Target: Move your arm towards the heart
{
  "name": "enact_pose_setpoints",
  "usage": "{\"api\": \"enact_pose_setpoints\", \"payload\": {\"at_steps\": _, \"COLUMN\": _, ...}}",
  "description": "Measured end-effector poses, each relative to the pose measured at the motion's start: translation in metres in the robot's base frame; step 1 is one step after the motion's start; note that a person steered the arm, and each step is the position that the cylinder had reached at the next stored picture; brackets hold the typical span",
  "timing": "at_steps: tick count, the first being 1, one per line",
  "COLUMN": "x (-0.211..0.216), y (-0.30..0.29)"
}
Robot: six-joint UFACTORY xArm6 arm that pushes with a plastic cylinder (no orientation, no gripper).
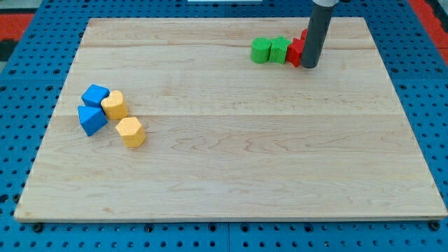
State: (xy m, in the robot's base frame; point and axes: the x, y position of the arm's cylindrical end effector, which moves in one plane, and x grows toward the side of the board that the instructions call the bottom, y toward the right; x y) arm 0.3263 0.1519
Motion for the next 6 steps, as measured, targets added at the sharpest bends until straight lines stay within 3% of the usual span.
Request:
{"api": "enact_pose_setpoints", "payload": {"at_steps": 3, "x": 0.01, "y": 0.002}}
{"api": "enact_pose_setpoints", "payload": {"at_steps": 4, "x": 0.063, "y": -0.014}}
{"api": "enact_pose_setpoints", "payload": {"at_steps": 5, "x": 0.076, "y": -0.08}}
{"api": "enact_pose_setpoints", "payload": {"at_steps": 6, "x": 0.051, "y": -0.168}}
